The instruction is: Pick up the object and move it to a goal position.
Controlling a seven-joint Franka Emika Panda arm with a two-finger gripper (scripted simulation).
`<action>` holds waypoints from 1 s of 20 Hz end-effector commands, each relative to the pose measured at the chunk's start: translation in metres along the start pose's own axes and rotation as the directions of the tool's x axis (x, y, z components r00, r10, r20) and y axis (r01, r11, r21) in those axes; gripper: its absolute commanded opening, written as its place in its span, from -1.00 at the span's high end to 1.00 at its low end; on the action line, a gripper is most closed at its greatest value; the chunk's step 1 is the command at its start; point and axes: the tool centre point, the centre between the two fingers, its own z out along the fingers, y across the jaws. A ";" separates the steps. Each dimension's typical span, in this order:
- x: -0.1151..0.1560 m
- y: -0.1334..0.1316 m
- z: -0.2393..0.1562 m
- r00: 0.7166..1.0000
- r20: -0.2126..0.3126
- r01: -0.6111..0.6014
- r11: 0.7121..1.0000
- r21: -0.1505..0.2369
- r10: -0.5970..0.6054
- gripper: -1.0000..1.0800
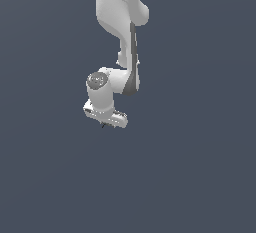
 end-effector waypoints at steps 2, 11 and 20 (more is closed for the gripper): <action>0.009 0.010 -0.023 1.000 -0.001 -0.001 1.000 0.000 0.001 1.00; 0.041 0.046 -0.103 1.000 -0.001 -0.001 1.000 0.000 0.001 1.00; 0.076 0.080 -0.183 1.000 -0.001 -0.001 1.000 0.000 0.001 1.00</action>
